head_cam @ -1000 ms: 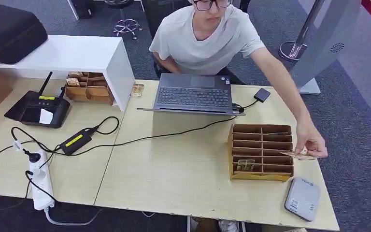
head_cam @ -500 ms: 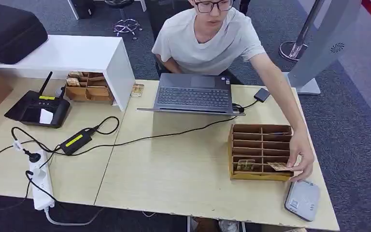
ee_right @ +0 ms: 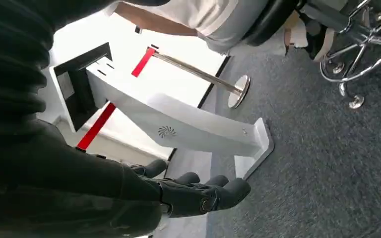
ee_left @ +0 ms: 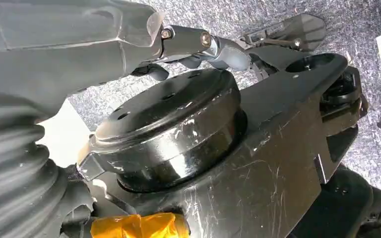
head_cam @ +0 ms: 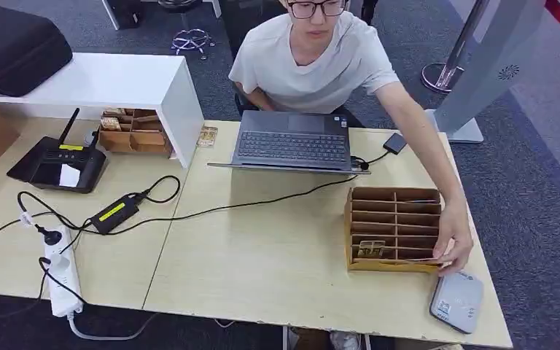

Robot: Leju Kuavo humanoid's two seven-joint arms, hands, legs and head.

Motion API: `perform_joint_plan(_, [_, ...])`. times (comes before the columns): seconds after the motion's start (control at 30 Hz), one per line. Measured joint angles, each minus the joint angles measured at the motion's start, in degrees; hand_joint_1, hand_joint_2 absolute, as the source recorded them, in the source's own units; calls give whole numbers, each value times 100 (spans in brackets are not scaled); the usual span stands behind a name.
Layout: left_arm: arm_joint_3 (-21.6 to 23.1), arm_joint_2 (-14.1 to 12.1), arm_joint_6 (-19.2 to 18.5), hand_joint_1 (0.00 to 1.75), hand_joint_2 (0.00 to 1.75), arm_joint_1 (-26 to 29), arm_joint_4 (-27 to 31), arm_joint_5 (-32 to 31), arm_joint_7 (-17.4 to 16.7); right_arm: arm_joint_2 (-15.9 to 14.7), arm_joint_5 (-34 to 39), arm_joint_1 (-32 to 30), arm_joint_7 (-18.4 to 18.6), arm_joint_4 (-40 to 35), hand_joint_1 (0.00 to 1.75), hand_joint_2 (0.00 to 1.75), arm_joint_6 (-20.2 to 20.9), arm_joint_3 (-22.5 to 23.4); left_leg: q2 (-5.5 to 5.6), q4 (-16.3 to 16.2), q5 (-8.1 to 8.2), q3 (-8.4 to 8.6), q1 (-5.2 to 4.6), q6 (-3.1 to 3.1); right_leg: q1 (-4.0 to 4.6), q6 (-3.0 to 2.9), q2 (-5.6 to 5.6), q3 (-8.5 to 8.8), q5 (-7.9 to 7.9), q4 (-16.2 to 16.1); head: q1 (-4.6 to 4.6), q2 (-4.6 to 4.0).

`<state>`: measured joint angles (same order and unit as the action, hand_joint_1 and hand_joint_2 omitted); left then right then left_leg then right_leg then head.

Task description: Pass the card to the sensor for recognition and then transmit it.

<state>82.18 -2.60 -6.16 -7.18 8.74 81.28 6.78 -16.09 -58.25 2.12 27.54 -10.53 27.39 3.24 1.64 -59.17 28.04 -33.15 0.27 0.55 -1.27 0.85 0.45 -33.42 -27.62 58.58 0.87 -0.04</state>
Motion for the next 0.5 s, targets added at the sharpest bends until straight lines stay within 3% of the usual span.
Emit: perform_joint_plan(0.5, [2, -22, 33, 0, 175, 5, 0, 77, -2, 520, 57, -27, 166, 11, 0, 175, 182, 120, 0, 1, 0, 0, 1, 0, 1, -1, 1, -1, -1, 1, -2, 0])
